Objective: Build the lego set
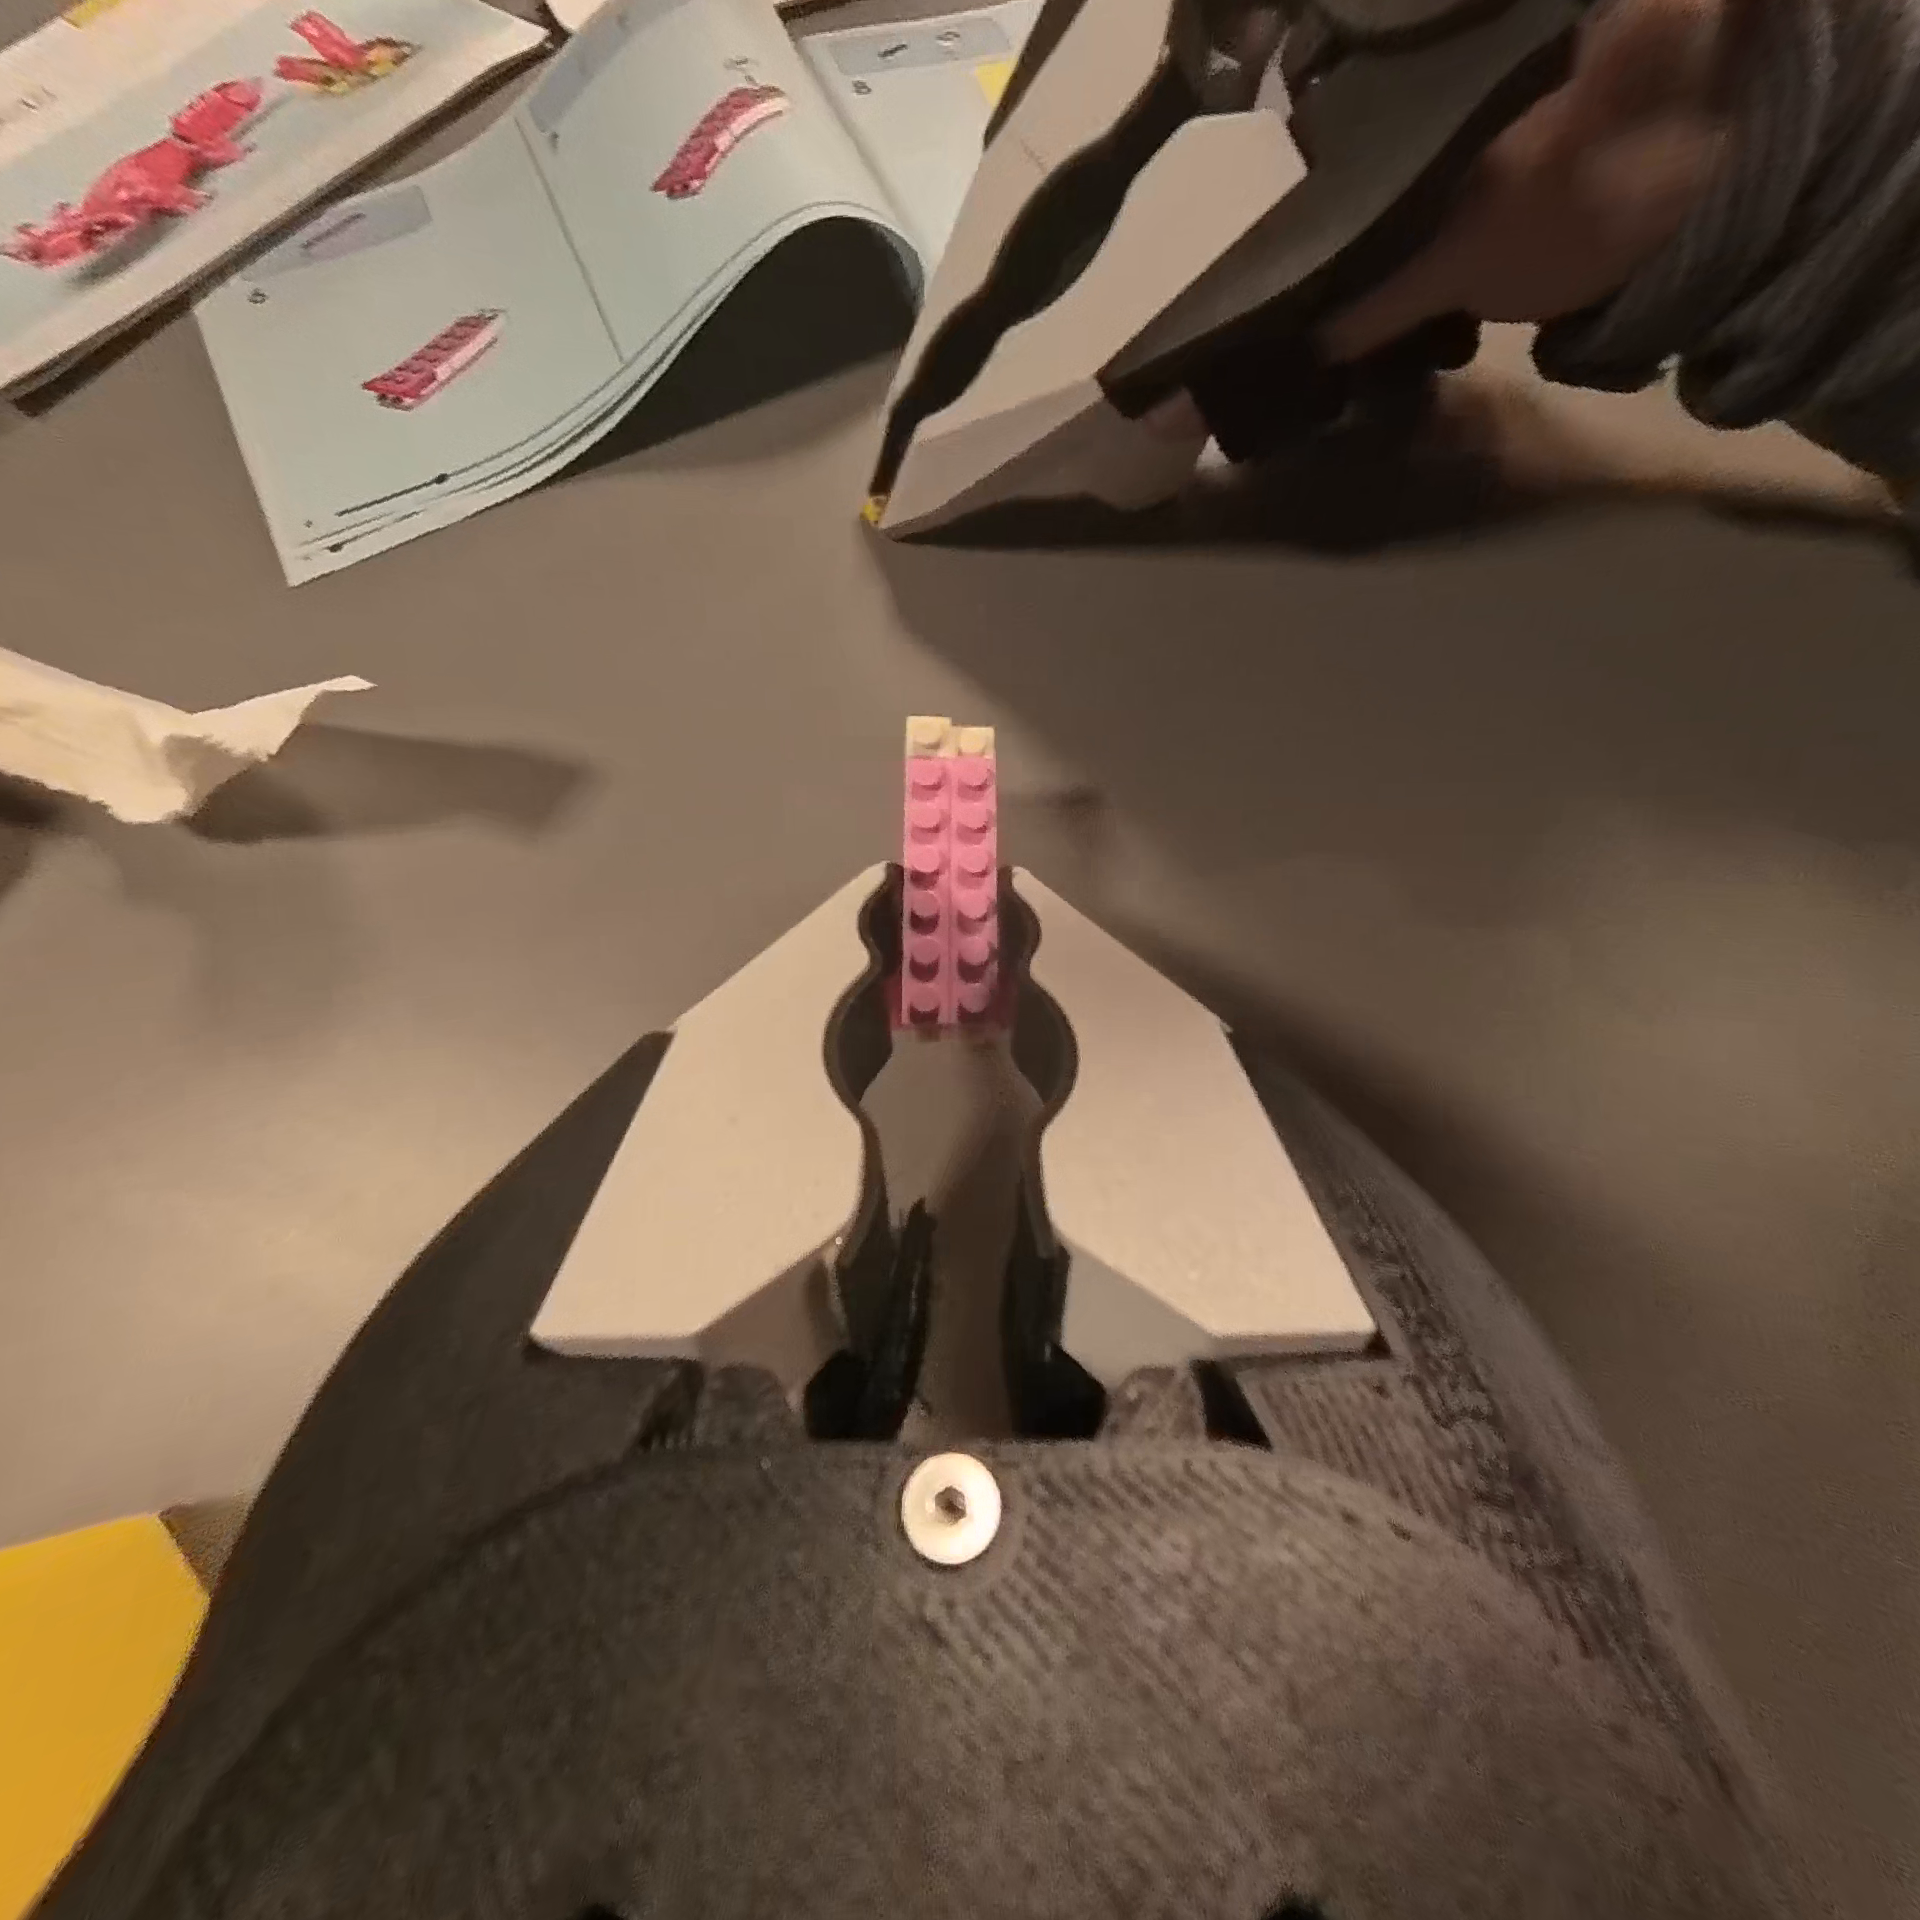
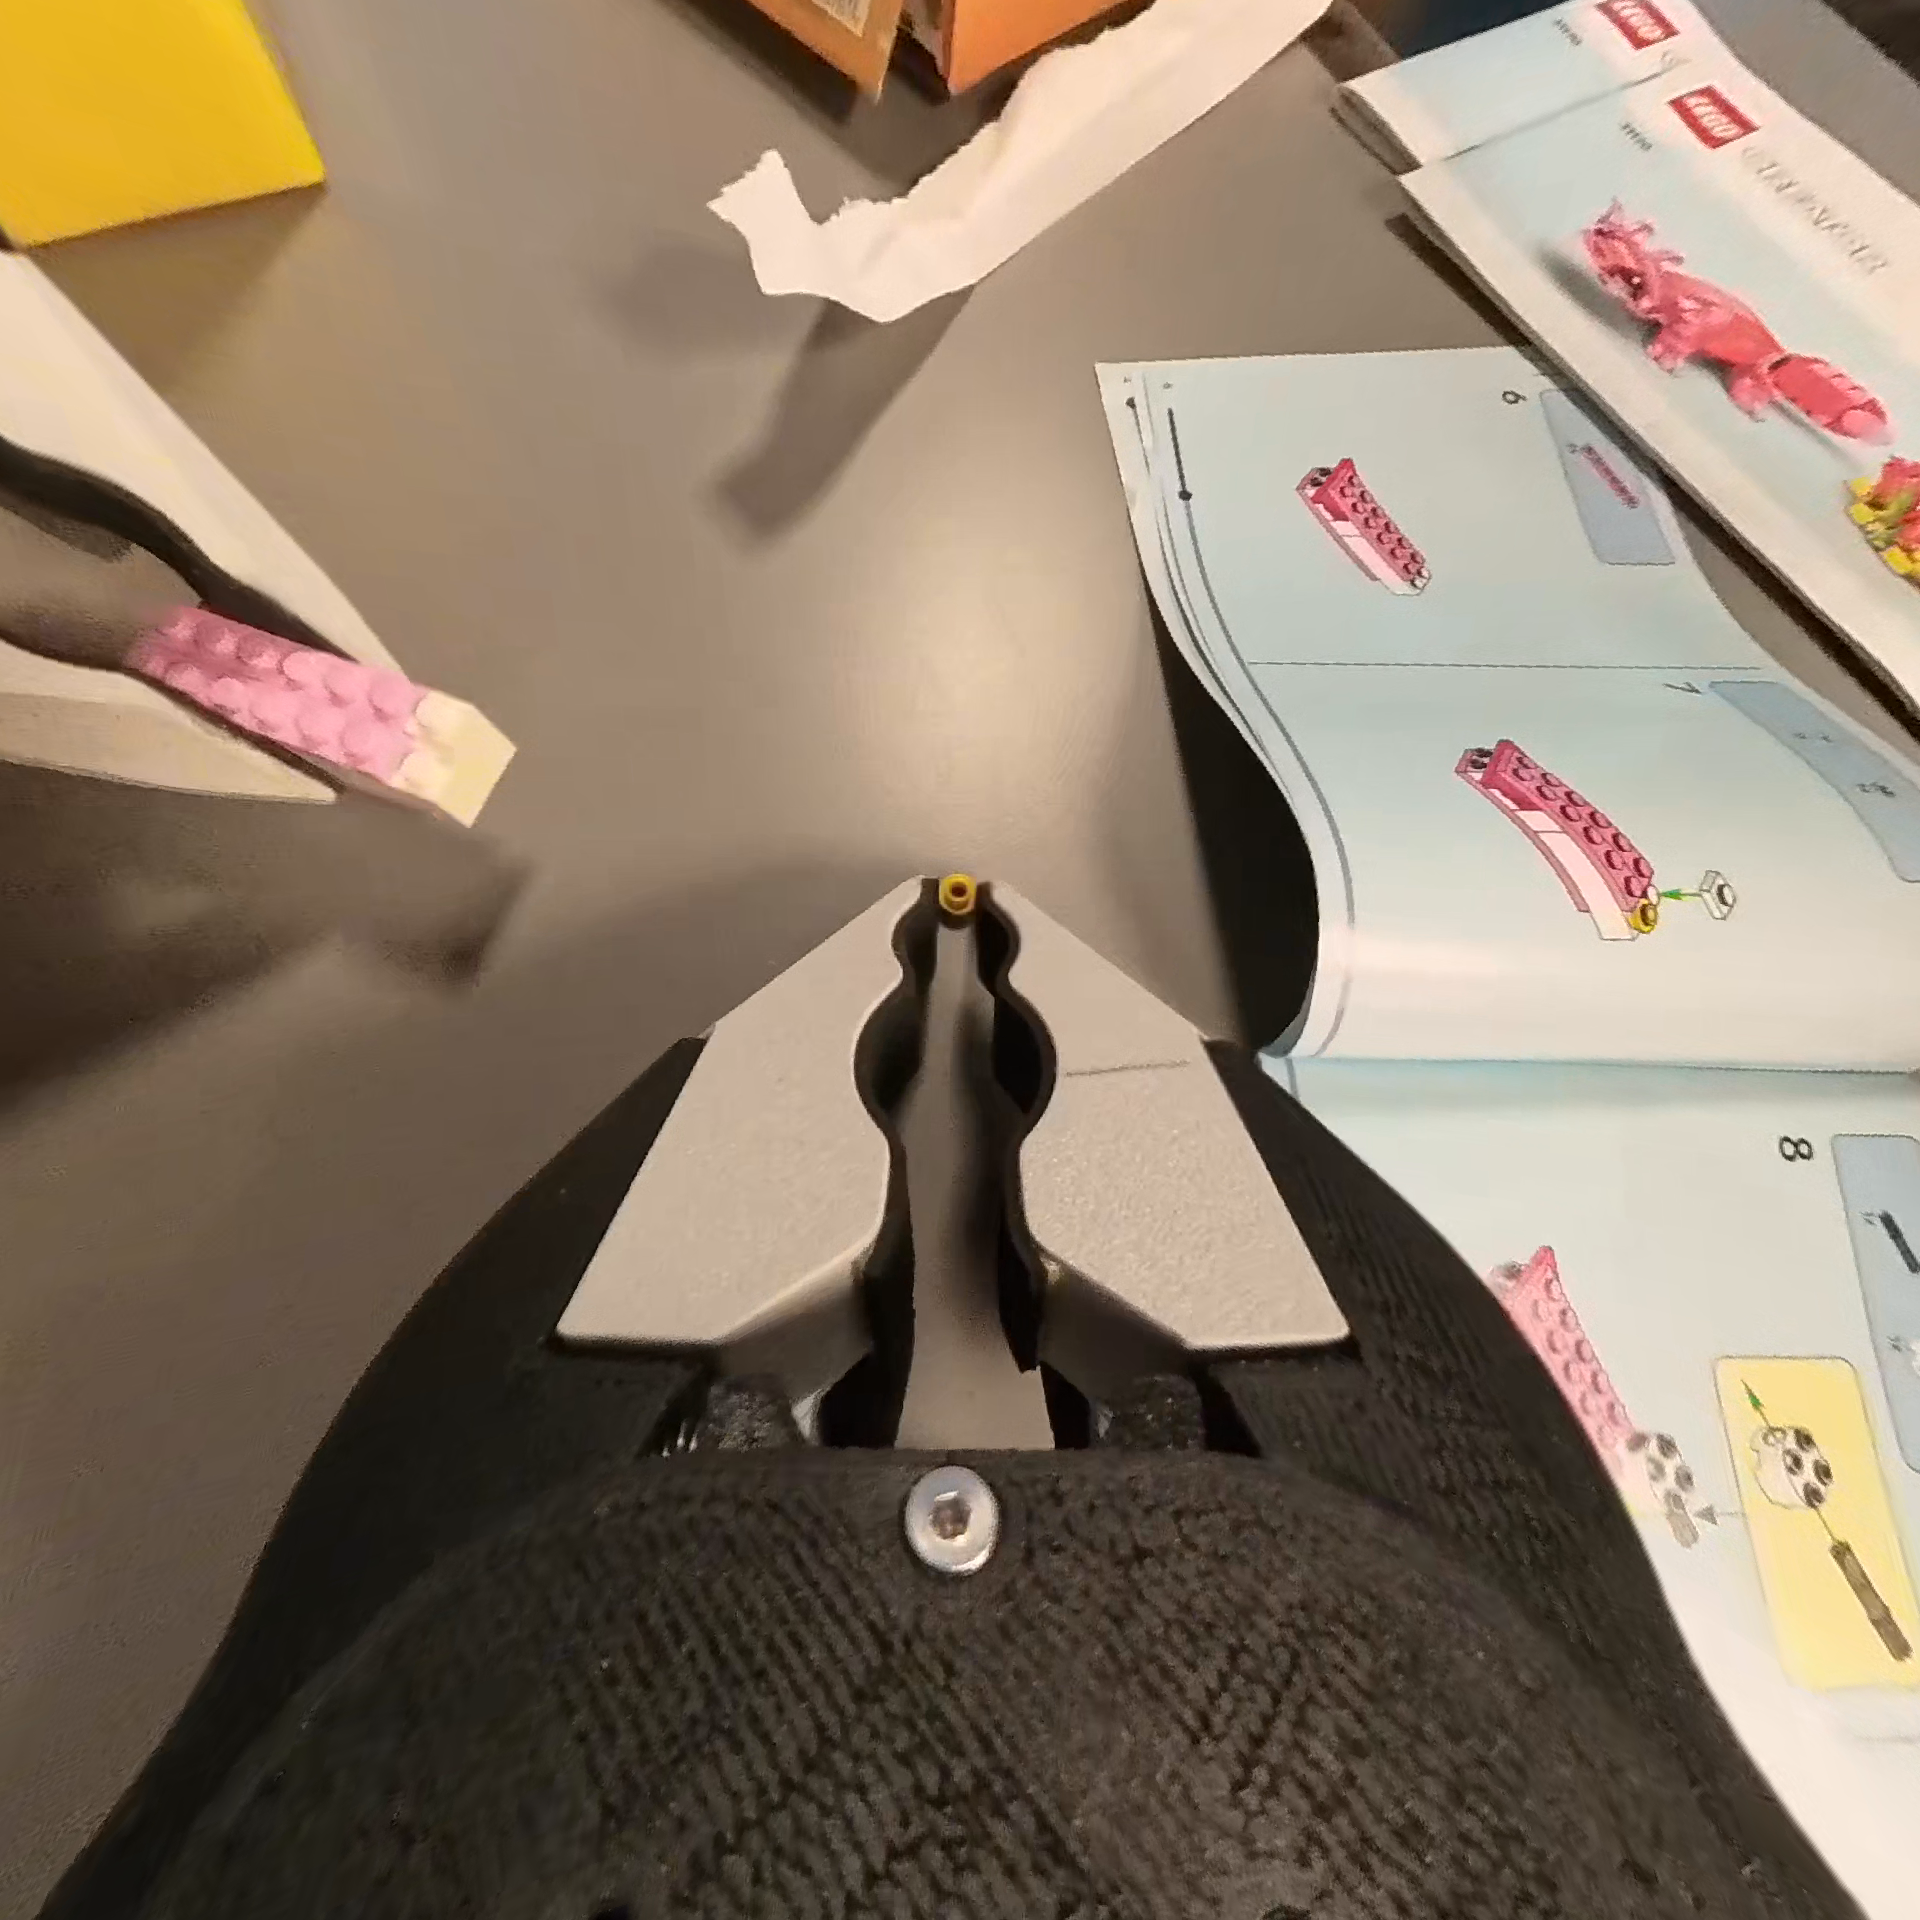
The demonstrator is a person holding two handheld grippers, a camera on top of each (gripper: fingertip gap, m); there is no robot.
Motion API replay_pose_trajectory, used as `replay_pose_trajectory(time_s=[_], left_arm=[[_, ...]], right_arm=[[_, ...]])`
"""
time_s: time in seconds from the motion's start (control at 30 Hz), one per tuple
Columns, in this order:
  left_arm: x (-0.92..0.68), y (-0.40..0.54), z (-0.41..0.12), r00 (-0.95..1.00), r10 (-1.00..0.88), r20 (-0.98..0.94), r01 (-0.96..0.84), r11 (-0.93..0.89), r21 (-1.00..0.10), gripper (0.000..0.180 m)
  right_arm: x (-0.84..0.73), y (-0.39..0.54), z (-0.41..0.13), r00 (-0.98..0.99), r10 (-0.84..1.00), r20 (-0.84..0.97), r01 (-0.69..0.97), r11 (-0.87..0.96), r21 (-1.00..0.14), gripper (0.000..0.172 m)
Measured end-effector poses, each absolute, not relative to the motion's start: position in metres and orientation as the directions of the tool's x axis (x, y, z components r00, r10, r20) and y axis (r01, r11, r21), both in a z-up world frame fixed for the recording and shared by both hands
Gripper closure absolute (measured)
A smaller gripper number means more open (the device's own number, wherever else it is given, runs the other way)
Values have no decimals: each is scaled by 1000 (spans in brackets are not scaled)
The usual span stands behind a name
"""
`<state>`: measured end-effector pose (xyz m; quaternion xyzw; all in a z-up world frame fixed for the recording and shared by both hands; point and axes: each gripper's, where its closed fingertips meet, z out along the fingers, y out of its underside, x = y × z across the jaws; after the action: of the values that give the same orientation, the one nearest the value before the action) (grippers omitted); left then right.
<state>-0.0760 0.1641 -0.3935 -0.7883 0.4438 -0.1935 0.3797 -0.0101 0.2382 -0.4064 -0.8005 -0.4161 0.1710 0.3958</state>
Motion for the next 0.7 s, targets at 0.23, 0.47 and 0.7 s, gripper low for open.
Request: replay_pose_trajectory(time_s=[0.23, 0.47, 0.7], left_arm=[[-67, 146, -400, 397, -918, -21, -613, -248, -750, 164], [-54, 113, -409, 204, -979, -7, -688, -138, -713, 163], [-52, 111, -409, 188, -982, 19, -673, -143, -726, 163]], right_arm=[[-31, 180, -364, 325, 939, 109, 417, -39, -908, 167], [-28, 120, -374, 162, 982, 95, 460, 10, -888, 167], [-36, 113, -382, 153, 979, 133, 512, 36, -858, 167]])
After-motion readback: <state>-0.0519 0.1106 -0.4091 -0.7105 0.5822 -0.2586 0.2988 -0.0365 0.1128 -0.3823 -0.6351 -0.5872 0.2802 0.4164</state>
